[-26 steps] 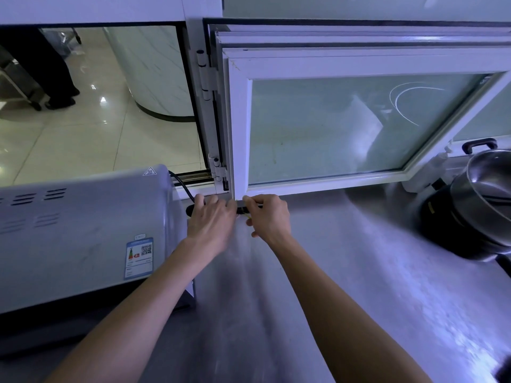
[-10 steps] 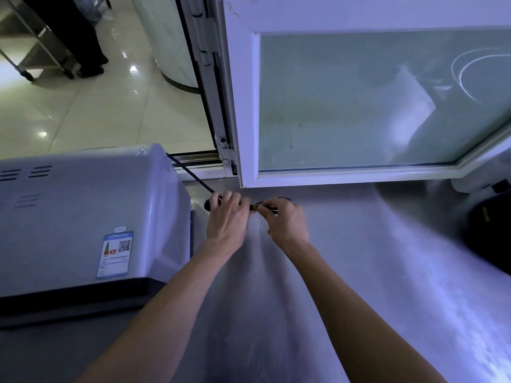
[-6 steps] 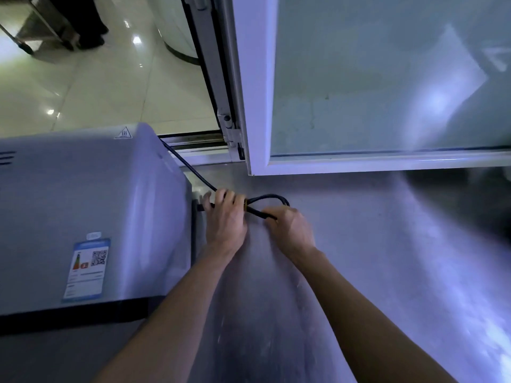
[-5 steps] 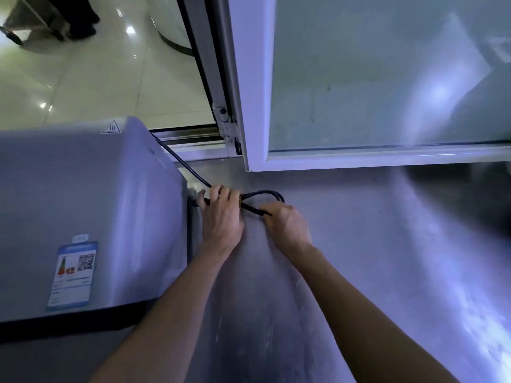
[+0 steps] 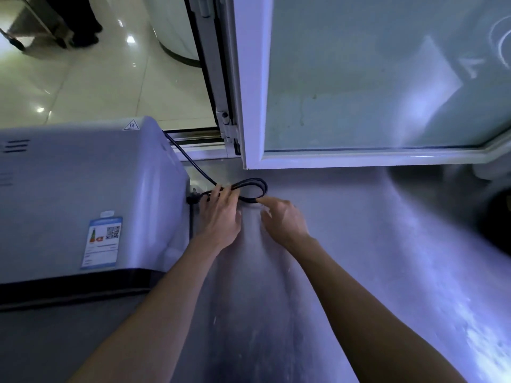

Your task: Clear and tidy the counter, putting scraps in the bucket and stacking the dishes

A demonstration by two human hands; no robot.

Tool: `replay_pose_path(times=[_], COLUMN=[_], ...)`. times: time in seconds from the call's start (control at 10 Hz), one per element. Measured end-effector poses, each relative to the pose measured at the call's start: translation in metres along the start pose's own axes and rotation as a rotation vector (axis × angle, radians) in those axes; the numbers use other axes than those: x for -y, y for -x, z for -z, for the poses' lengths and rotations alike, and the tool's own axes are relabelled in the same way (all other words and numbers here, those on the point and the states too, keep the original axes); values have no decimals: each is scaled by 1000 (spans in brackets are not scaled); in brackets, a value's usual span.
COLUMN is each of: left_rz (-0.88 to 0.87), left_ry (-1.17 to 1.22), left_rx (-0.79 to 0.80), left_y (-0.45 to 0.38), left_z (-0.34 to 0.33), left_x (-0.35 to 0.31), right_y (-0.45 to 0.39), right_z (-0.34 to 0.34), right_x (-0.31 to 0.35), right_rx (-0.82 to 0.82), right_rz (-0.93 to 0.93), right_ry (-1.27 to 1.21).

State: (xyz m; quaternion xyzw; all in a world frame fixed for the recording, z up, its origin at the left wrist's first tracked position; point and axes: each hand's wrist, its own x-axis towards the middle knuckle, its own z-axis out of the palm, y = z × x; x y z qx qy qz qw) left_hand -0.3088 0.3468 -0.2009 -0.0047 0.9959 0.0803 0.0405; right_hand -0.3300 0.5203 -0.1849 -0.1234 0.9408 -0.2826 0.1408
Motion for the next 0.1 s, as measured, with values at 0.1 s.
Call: replay_pose_path(times=[0.1], left_rz=[-24], left_ry=[7], left_rx=[8], left_y=[19], left_z=[15], left_x=[-3], right_y=[18], right_z=[11], right_x=[5], right_rx=[26], right_rz=[-28], right_ry=[51])
